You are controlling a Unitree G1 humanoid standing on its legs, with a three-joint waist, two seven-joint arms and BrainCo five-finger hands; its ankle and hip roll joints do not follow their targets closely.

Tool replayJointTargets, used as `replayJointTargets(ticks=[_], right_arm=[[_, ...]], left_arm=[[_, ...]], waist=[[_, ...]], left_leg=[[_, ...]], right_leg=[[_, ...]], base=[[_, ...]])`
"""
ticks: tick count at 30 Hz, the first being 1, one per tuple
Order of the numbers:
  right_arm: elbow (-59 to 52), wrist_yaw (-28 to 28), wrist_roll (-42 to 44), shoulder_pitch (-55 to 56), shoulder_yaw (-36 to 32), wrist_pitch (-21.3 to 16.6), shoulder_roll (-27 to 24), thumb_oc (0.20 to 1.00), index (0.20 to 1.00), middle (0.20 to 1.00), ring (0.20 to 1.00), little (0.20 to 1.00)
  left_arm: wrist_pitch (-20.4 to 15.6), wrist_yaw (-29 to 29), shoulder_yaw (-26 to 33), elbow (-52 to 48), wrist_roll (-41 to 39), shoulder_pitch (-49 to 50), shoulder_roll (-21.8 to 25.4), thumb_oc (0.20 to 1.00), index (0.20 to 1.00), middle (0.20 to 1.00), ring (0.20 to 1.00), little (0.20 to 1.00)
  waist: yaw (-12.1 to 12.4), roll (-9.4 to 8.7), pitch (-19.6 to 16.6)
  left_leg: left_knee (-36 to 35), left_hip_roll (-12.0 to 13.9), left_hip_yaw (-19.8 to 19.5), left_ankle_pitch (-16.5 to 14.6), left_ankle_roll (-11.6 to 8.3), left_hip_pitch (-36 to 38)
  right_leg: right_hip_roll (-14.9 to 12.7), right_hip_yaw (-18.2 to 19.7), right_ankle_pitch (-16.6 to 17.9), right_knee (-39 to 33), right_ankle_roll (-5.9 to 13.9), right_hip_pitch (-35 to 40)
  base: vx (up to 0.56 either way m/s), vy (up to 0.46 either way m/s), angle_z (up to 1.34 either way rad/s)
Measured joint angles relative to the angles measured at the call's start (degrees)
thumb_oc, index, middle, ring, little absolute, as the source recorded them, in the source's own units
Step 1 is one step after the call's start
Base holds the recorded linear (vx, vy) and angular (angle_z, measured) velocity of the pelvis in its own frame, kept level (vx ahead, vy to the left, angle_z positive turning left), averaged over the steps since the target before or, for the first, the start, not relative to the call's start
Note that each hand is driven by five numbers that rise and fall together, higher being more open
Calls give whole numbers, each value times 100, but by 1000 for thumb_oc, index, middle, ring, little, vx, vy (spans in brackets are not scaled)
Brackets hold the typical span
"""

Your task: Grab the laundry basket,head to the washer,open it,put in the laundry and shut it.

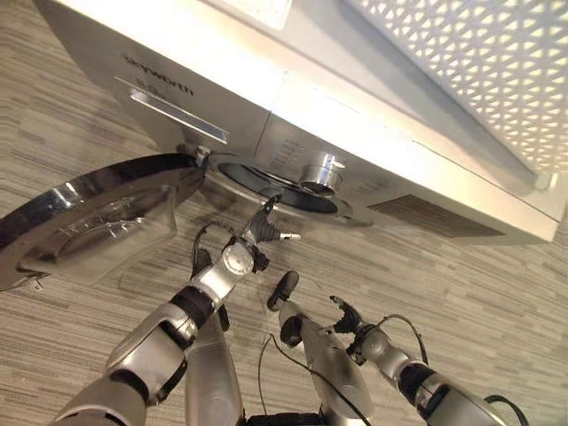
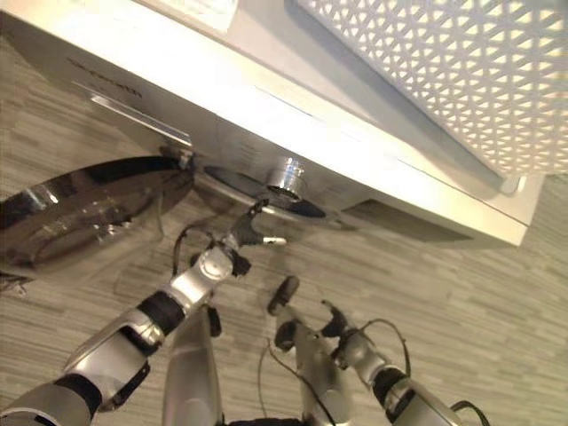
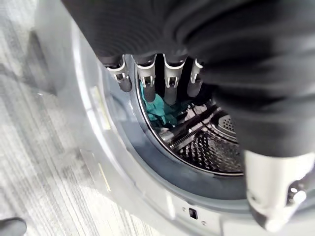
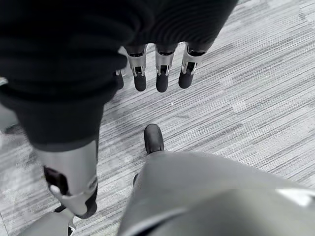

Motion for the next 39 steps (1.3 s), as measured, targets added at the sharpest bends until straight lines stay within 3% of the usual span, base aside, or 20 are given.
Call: replayJointTargets(ticks=[2, 3, 5, 8, 10, 14, 17, 20, 21, 22, 23, 25, 26, 29, 31, 32, 35, 36, 39], right_arm=[[11, 73, -24, 162, -124, -5, 8, 1000, 1000, 1000, 1000, 1000], [-25, 77, -45, 272, -192, -10, -30, 1000, 1000, 1000, 1000, 1000], [6, 179, -126, 371, -352, 7, -46, 1000, 1000, 1000, 1000, 1000], [158, 270, -235, 629, -553, 7, -79, 1000, 1000, 1000, 1000, 1000], [231, 314, -274, 866, -659, 17, -99, 1000, 1000, 1000, 1000, 1000], [523, 455, -483, 1048, -741, 95, -81, 1000, 1000, 1000, 1000, 1000], [646, 555, -685, 1056, -728, 100, -78, 1000, 1000, 1000, 1000, 1000], [854, 674, -968, 1080, -691, 167, -166, 1000, 1000, 1000, 1000, 1000], [913, 698, -1074, 1101, -688, 195, -257, 1000, 1000, 1000, 1000, 1000], [920, 693, -1121, 1079, -706, 206, -288, 1000, 1000, 1000, 1000, 1000], [947, 696, -1127, 1035, -707, 212, -309, 1000, 1000, 1000, 1000, 1000], [1040, 710, -1148, 976, -693, 229, -403, 1000, 1000, 1000, 1000, 1000], [1100, 713, -1174, 1042, -706, 255, -444, 1000, 1000, 1000, 1000, 1000], [1415, 767, -1293, 1137, -820, 358, -461, 1000, 1000, 1000, 1000, 1000], [1559, 820, -1363, 1336, -1150, 374, -558, 1000, 1000, 1000, 1000, 1000], [1593, 827, -1365, 1612, -1483, 424, -692, 1000, 1000, 1000, 1000, 1000], [1588, 876, -1387, 1751, -1603, 446, -735, 1000, 1000, 1000, 1000, 1000], [1584, 895, -1389, 1782, -1614, 446, -740, 1000, 1000, 1000, 1000, 1000], [1479, 929, -1404, 1791, -1697, 445, -721, 1000, 1000, 1000, 1000, 1000]], left_arm=[[-4, -102, 188, -5, 8, 504, 57, 1000, 1000, 1000, 1000, 1000], [-8, -132, 248, -26, 29, 807, 126, 1000, 1000, 1000, 1000, 1000], [-49, -237, 634, -66, 122, 1207, 146, 1000, 1000, 1000, 1000, 1000], [-55, -369, 922, -56, 301, 1913, 291, 1000, 1000, 1000, 1000, 1000], [-38, -401, 1079, -25, 378, 2389, 312, 1000, 1000, 1000, 1000, 1000], [-21, -667, 1363, -36, 505, 3182, 237, 1000, 1000, 1000, 1000, 1000], [4, -851, 1822, -283, 491, 3655, 114, 1000, 1000, 1000, 1000, 1000], [37, -1024, 1877, -138, 489, 3829, -31, 1000, 1000, 1000, 1000, 1000], [42, -1092, 1877, 80, 489, 3800, -98, 1000, 1000, 1000, 1000, 1000], [55, -1119, 1923, 219, 488, 3760, -136, 1000, 1000, 1000, 1000, 1000], [74, -1128, 1927, 259, 478, 3774, -158, 1000, 1000, 1000, 1000, 1000], [107, -1237, 1859, 258, 439, 3804, -194, 1000, 1000, 1000, 1000, 1000], [106, -1239, 1863, 181, 437, 3840, -185, 1000, 1000, 1000, 1000, 1000], [102, -1334, 1894, -155, 391, 3870, -179, 1000, 1000, 1000, 1000, 1000], [106, -1475, 1946, -296, 335, 3911, -271, 1000, 1000, 1000, 1000, 1000], [86, -1506, 1972, -336, 335, 3899, -455, 1000, 1000, 1000, 1000, 1000], [50, -1579, 1924, -474, 350, 3847, -570, 1000, 1000, 1000, 1000, 1000], [52, -1625, 1907, -478, 367, 3861, -608, 1000, 1000, 1000, 1000, 1000], [52, -1646, 1894, -486, 536, 3991, -591, 1000, 1000, 1000, 1000, 1000]], waist=[[22, 152, -60], [107, 335, -198], [133, 474, -257], [184, 666, -670], [233, 716, -1128], [312, 684, -1698], [402, 685, -1866], [629, 785, -1932], [627, 807, -1968], [619, 724, -1980], [633, 658, -1995], [595, 633, -1987], [593, 628, -2044], [414, 707, -2305], [229, 920, -2625], [27, 1147, -2836], [62, 1257, -2893], [39, 1282, -2884], [169, 1275, -2890]], left_leg=[[-115, -14, 30, -59, -73, 419], [-152, -33, 18, -61, -75, 479], [-239, -27, 53, -51, -62, 772], [-396, -42, 46, -82, -109, 1106], [-545, -57, 31, -56, -151, 1258], [-637, 20, 44, -92, -284, 1722], [-671, 175, 16, -8, -488, 1823], [-532, 347, 22, 254, -844, 1774], [-630, 247, 28, 763, -933, 1632], [-756, 161, 14, 1181, -775, 1561], [-553, 110, 50, 1229, -708, 1468], [679, 164, 31, 850, -682, 1328], [1195, 250, 28, 650, -653, 1375], [2177, 455, 20, -26, -664, 1981], [1636, 242, 41, -652, -814, 3048], [397, 50, 35, -787, -839, 3811], [-845, -201, 31, -912, -588, 4008], [-972, -242, 24, -859, -483, 3929], [-1135, -587, -8, -1285, 70, 3850]], right_leg=[[14, 22, -40, -117, 44, 397], [15, 2, -48, -158, 64, 488], [40, 20, -17, -290, 63, 769], [91, -25, -24, -519, 110, 1154], [138, -57, -12, -673, 134, 1320], [307, -28, -19, -978, 107, 1813], [520, -18, -86, -1126, 26, 1964], [638, -62, -161, -1121, -120, 2026], [592, -194, -141, -1082, -339, 1927], [462, -244, -151, -1059, -434, 1804], [349, -283, -124, -1076, -513, 1778], [212, -340, -68, -1126, -545, 1925], [173, -359, -113, -1127, -455, 1968], [155, -507, -80, -1127, -324, 2004], [170, -595, -10, -1099, -193, 1940], [147, -825, 29, -1029, -148, 1886], [-117, -1060, 73, -775, -35, 1560], [-223, -1162, 91, -653, -2, 1507], [-572, -1144, 192, -297, 203, 1235]], base=[[65, -8, 2], [100, -7, -1], [92, -1, 0], [58, -21, 9], [45, -20, 9], [-21, -104, -4], [-71, -70, -3], [-253, -122, 9], [-196, -107, 36], [-146, -65, 31], [-41, 11, 15], [-28, 51, 10], [-6, 116, 14], [50, 255, 18], [-39, 377, 48], [-117, 379, 84], [-109, 313, 61], [-126, 423, 57], [-75, 227, 19]])
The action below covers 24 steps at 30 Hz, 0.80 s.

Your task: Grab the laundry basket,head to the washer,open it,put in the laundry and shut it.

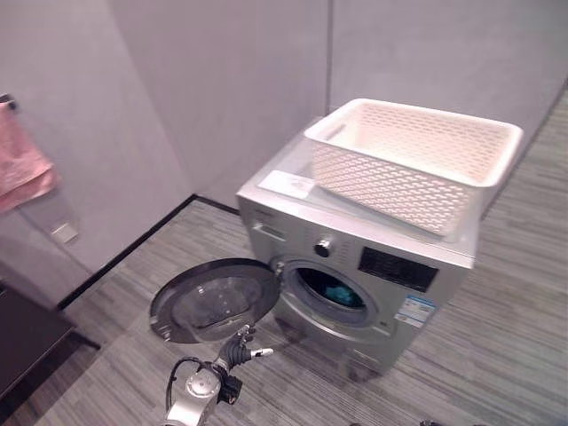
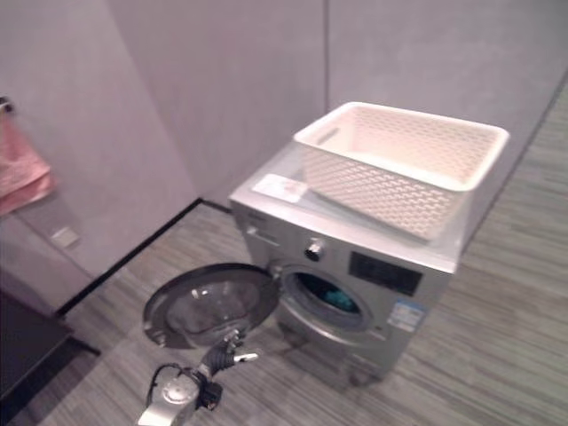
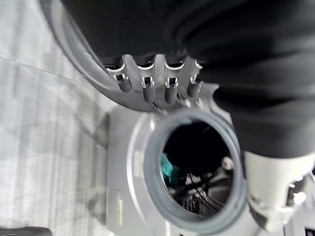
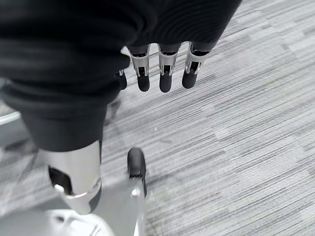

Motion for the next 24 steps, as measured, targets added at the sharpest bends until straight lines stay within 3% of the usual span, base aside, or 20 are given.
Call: replayJointTargets(ticks=[1, 4, 5, 6, 7, 9, 11, 12, 13, 14, 15, 17, 22, 24], right_arm=[[-35, -17, -3, -131, -94, -3, -43, 1000, 1000, 1000, 1000, 1000], [-100, 23, -144, -289, -130, 5, 186, 1000, 1000, 1000, 1000, 1000], [-116, -2, -147, -303, -139, 5, 207, 1000, 1000, 1000, 1000, 1000], [-96, -7, -148, -333, -165, 14, 212, 1000, 1000, 1000, 1000, 1000], [-129, -3, -145, -368, -157, 8, 167, 1000, 1000, 1000, 1000, 1000], [-143, 17, -132, -406, -119, -18, 225, 1000, 1000, 1000, 1000, 1000], [-181, 1, -79, -393, -100, -74, 397, 1000, 1000, 1000, 1000, 1000], [-165, 30, -80, -393, -43, -87, 462, 1000, 1000, 1000, 1000, 1000], [-125, 38, -81, -357, 48, -93, 624, 1000, 1000, 1000, 1000, 1000], [-148, 36, -81, -432, 60, -120, 670, 1000, 1000, 1000, 1000, 1000], [-175, 9, -81, -493, 120, -134, 682, 1000, 1000, 1000, 1000, 1000], [-417, 18, -96, -255, 339, -245, 756, 1000, 1000, 1000, 1000, 1000], [-389, 26, -91, 198, 259, -241, 678, 1000, 1000, 1000, 1000, 1000], [-406, 52, -93, 280, 229, -246, 674, 1000, 1000, 1000, 1000, 1000]], left_arm=[[0, -15, 17, -14, 35, 3, 44, 1000, 1000, 1000, 1000, 1000], [0, -41, 34, -105, 139, 160, 523, 1000, 1000, 1000, 1000, 1000], [3, -29, 41, -125, 192, 176, 593, 1000, 1000, 1000, 1000, 1000], [2, 2, 60, -146, 257, 218, 635, 1000, 1000, 1000, 1000, 1000], [-4, 49, 72, -165, 262, 251, 693, 1000, 1000, 1000, 1000, 1000], [-7, 106, 103, -169, 294, 236, 778, 1000, 1000, 1000, 1000, 1000], [-20, 245, 193, -255, 377, 248, 728, 1000, 1000, 1000, 1000, 1000], [-35, 278, 296, -431, 376, 293, 710, 1000, 1000, 1000, 1000, 1000], [-117, 322, 422, -717, 376, 402, 798, 1000, 1000, 1000, 1000, 1000], [-169, 346, 475, -731, 374, 448, 837, 1000, 1000, 1000, 1000, 1000], [-174, 416, 601, -740, 366, 514, 748, 1000, 1000, 1000, 1000, 1000], [-272, 549, 1146, -1054, 353, 915, 618, 1000, 1000, 1000, 1000, 1000], [-296, 910, 1587, -1195, 442, 916, 646, 1000, 1000, 1000, 1000, 1000], [-257, 1240, 2043, -1092, 764, 771, 736, 1000, 1000, 1000, 1000, 1000]], waist=[[13, 39, 30], [150, -324, 187], [170, -317, 222], [177, -282, 223], [192, -210, 258], [230, -257, 346], [252, -329, 379], [367, -391, 419], [594, -596, 459], [684, -645, 467], [721, -512, 512], [788, -561, 476], [732, -626, 331], [638, -679, 289]], left_leg=[[-67, -97, 12, -210, 39, -150], [-76, -603, 69, -59, 303, -234], [-78, -601, 91, -31, 380, -254], [-43, -590, 87, -2, 443, -298], [19, -533, 41, 0, 500, -350], [191, -558, -108, 14, 522, -430], [399, -543, -380, 21, 428, -637], [506, -552, -400, 0, 363, -673], [644, -658, -356, -46, 293, -750], [650, -682, -326, -45, 280, -780], [696, -582, -303, -25, 234, -798], [806, -419, -348, 30, 165, -719], [496, -292, -582, 104, 45, -696], [221, -274, -601, 167, -19, -610]], right_leg=[[-210, 31, 70, 260, 62, -265], [-713, 194, 307, 259, 323, -415], [-775, 200, 271, 390, 395, -418], [-835, 252, 159, 706, 413, -466], [-935, 512, -93, 1519, 527, -547], [-949, 986, -534, 2304, 649, -506], [-608, 1417, -1111, 2387, 527, -132], [-483, 1408, -1253, 2137, 456, 99], [-345, 1377, -1280, 1448, 366, 414], [-280, 1396, -1404, 1073, 382, 554], [-108, 1373, -1184, 776, 317, 654], [249, 1389, -894, -18, 189, 1113], [489, 1211, -782, -346, 140, 1284], [567, 1150, -612, -575, 134, 1332]], base=[[-121, 186, -1], [-169, 116, -3], [-103, 18, 6], [-148, -38, 19], [-134, -91, 18], [-95, -170, 30], [-39, -201, 57], [-80, -246, 20], [-57, -155, -20], [-60, -282, -29], [5, -190, -27], [4, -206, -14], [58, -30, 16], [80, 44, 8]])
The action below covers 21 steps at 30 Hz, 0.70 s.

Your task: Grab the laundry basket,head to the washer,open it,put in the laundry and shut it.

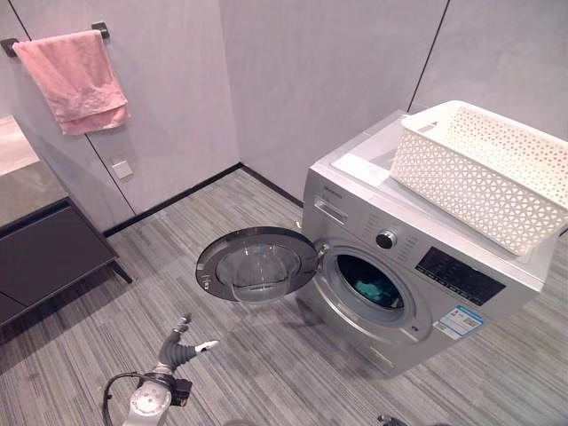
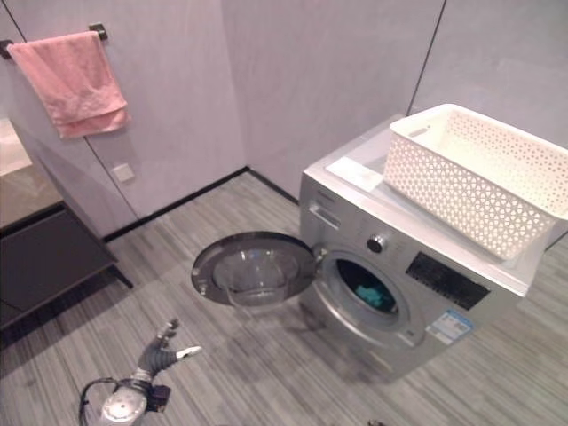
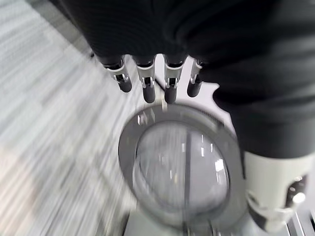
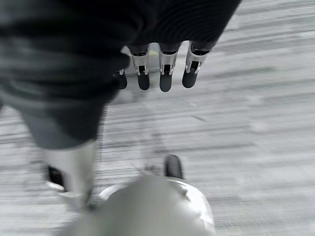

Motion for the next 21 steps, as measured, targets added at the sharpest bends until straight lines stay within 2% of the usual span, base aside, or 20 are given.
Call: replayJointTargets(ticks=[4, 8, 9, 10, 11, 12, 13, 14, 16, 17, 19, 21], right_arm=[[-100, 117, -56, -18, 43, 6, -32, 1000, 1000, 1000, 1000, 1000], [-637, 233, -111, -156, 117, 0, -232, 1000, 1000, 1000, 1000, 1000], [-749, 238, -116, -179, 206, 11, -292, 1000, 1000, 1000, 1000, 1000], [-884, 266, -118, -245, 343, 9, -376, 1000, 1000, 1000, 1000, 1000], [-954, 275, -114, -295, 394, 3, -406, 1000, 1000, 1000, 1000, 1000], [-1112, 281, -105, -411, 520, 7, -462, 1000, 1000, 1000, 1000, 1000], [-1238, 285, -83, -438, 577, 8, -496, 1000, 1000, 1000, 1000, 1000], [-1328, 298, -42, -596, 671, 0, -508, 1000, 1000, 1000, 1000, 1000], [-1490, 289, 5, -739, 771, 0, -533, 1000, 1000, 1000, 1000, 1000], [-1633, 252, 89, -855, 797, -6, -552, 1000, 1000, 1000, 1000, 1000], [-2012, 154, 257, -1036, 854, -39, -664, 1000, 1000, 1000, 1000, 1000], [-2290, 63, 393, -1502, 931, -107, -698, 1000, 1000, 1000, 1000, 1000]], left_arm=[[79, 633, 477, 429, 548, -648, 701, 1000, 1000, 1000, 1000, 1000], [295, 885, 597, 1149, 912, -1908, 2472, 1000, 1000, 1000, 1000, 1000], [308, 941, 606, 1421, 893, -2285, 2699, 1000, 1000, 1000, 1000, 1000], [353, 993, 484, 1983, 838, -2939, 3170, 1000, 1000, 1000, 1000, 1000], [394, 1022, 389, 2193, 829, -3248, 3349, 1000, 1000, 1000, 1000, 1000], [484, 1063, 138, 2339, 833, -3870, 3702, 1000, 1000, 1000, 1000, 1000], [483, 1080, -174, 2438, 834, -4288, 3859, 1000, 1000, 1000, 1000, 1000], [476, 1080, -500, 2423, 839, -4866, 4110, 1000, 1000, 1000, 1000, 1000], [480, 1067, -1085, 2532, 840, -5467, 4225, 1000, 1000, 1000, 1000, 1000], [461, 1058, -1562, 2753, 843, -6008, 4181, 1000, 1000, 1000, 1000, 1000], [464, 1048, -2322, 3080, 844, -6890, 4172, 1000, 1000, 1000, 1000, 1000], [424, 1053, -2638, 3193, 831, -7591, 4175, 1000, 1000, 1000, 1000, 1000]], waist=[[-106, -69, -46], [-263, -206, 64], [-312, -195, 139], [-336, -271, 263], [-355, -300, 337], [-382, -379, 537], [-402, -424, 643], [-470, -534, 913], [-499, -634, 1057], [-548, -746, 1211], [-685, -851, 1473], [-813, -1078, 1887]], left_leg=[[-128, -75, 47, 50, 24, 5], [-219, -85, 212, 201, 73, -266], [-196, -88, 219, 215, 80, -351], [-170, -87, 246, 242, 86, -447], [-134, -79, 287, 244, 88, -502], [-9, -77, 289, 246, 86, -730], [92, -74, 239, 246, 86, -888], [200, -63, 190, 270, 73, -1124], [342, -46, 153, 276, 69, -1393], [482, -36, 151, 274, 67, -1585], [789, -19, -16, 264, 61, -2098], [1043, 19, -40, 281, 71, -2610]], right_leg=[[-36, 84, 136, -141, 37, -51], [-51, 221, 326, -142, 7, -447], [-62, 257, 343, -128, -7, -529], [-56, 283, 409, -145, -36, -619], [-57, 302, 426, -151, -57, -661], [-53, 297, 501, -175, -68, -810], [-52, 276, 533, -170, -94, -906], [-36, 260, 612, -175, -147, -1066], [-31, 223, 661, -179, -194, -1253], [-28, 222, 697, -157, -222, -1387], [-34, 92, 700, -26, -229, -1722], [-18, 101, 817, 42, -343, -2146]], base=[[8, 96, -7], [-68, 61, -19], [-141, 53, -11], [-115, 26, -13], [-144, 6, -15], [-135, 19, -2], [-134, 13, 12], [-143, 25, 16], [-184, 15, 8], [-150, 15, 12], [-105, 24, 26], [-105, 38, 8]])
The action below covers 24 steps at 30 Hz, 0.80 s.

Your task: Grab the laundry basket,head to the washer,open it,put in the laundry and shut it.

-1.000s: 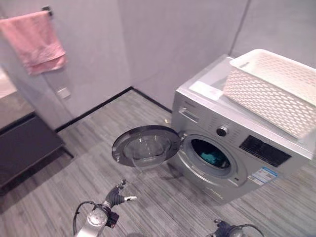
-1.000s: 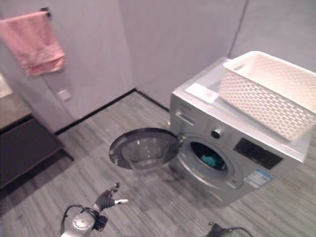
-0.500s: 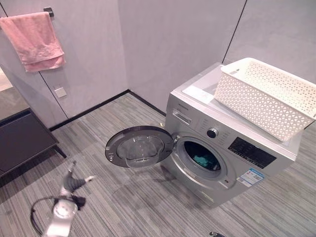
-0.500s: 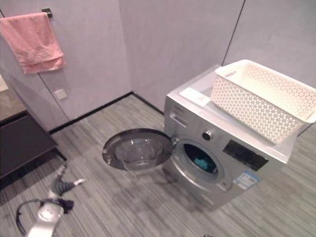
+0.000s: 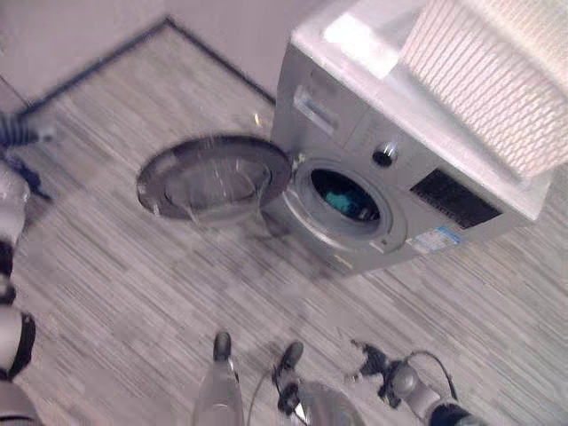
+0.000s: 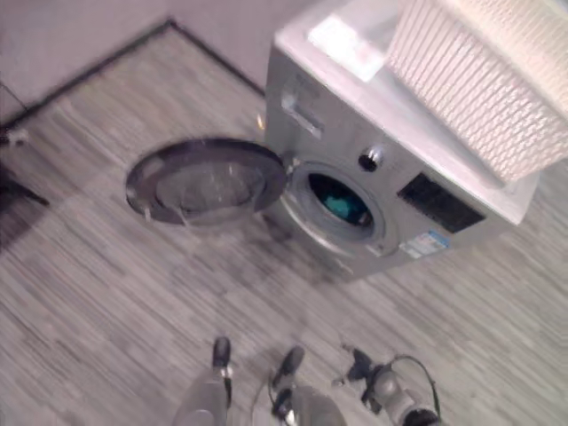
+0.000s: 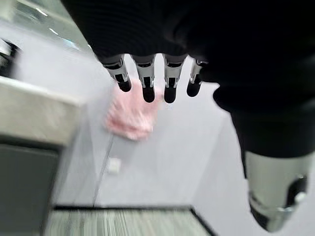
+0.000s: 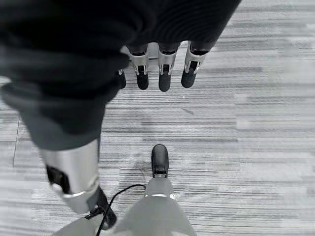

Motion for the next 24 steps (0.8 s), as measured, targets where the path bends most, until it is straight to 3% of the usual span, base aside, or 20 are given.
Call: replayJointTargets(ticks=[2, 3, 12, 14, 15, 20, 22, 24], right_arm=[[-221, -35, 11, -150, 11, -18, -43, 1000, 1000, 1000, 1000, 1000], [-568, -110, 118, -289, 88, -56, -70, 1000, 1000, 1000, 1000, 1000], [-1277, -237, 348, -276, 208, -306, -448, 1000, 1000, 1000, 1000, 1000], [-1261, -251, 351, -153, 193, -349, -455, 1000, 1000, 1000, 1000, 1000], [-1299, -231, 350, -70, 373, -360, -511, 1000, 1000, 1000, 1000, 1000], [-1601, -230, 340, 128, 471, -394, -526, 1000, 1000, 1000, 1000, 1000], [-1666, -227, 341, 120, 458, -395, -546, 1000, 1000, 1000, 1000, 1000], [-1771, -200, 347, 43, 456, -393, -570, 1000, 1000, 1000, 1000, 1000]], left_arm=[[-38, -4, -255, 277, -4, -317, -46, 1000, 1000, 1000, 1000, 1000], [-80, -2, -393, 593, -61, -595, -185, 1000, 1000, 1000, 1000, 1000], [-177, 263, -940, 1297, -569, -1805, -317, 1000, 1000, 1000, 1000, 1000], [-216, 435, -918, 1212, -636, -1851, -320, 1000, 1000, 1000, 1000, 1000], [-320, 689, -543, 1194, -731, -1722, -335, 1000, 1000, 1000, 1000, 1000], [-338, 869, -548, 1216, -768, -1681, -300, 1000, 1000, 1000, 1000, 1000], [-381, 846, -546, 1185, -808, -1661, -298, 1000, 1000, 1000, 1000, 1000], [-514, 472, -366, 1145, -1456, -1527, -295, 1000, 1000, 1000, 1000, 1000]], waist=[[-66, -52, 213], [-162, -167, 428], [-477, -208, 456], [-512, -220, 448], [-599, -226, 443], [-636, -352, 353], [-631, -361, 346], [-634, -364, 343]], left_leg=[[150, 10, -35, -2, 0, -195], [187, 4, 8, -8, 5, -333], [931, 106, 44, -270, 167, -1427], [1030, 111, 41, -296, 195, -1584], [1138, 111, 37, -341, 216, -1745], [1184, 102, 46, -364, 247, -1859], [1242, 107, 39, -378, 267, -1923], [1319, 104, 38, -392, 290, -2002]], right_leg=[[-6, -1, 47, 25, -20, -108], [-22, 41, 92, 32, -24, -268], [24, 177, 257, 105, -29, -1083], [13, 195, 273, 136, -6, -1211], [12, 191, 303, 133, 2, -1314], [2, 221, 319, 126, 14, -1413], [6, 221, 324, 135, 18, -1452], [-1, 221, 357, 135, 28, -1492]], base=[[-76, 40, -3], [-35, 28, -4], [-17, 41, -8], [43, 22, -5], [76, 35, -2], [44, 32, -1], [20, 43, 0], [10, 37, -1]])
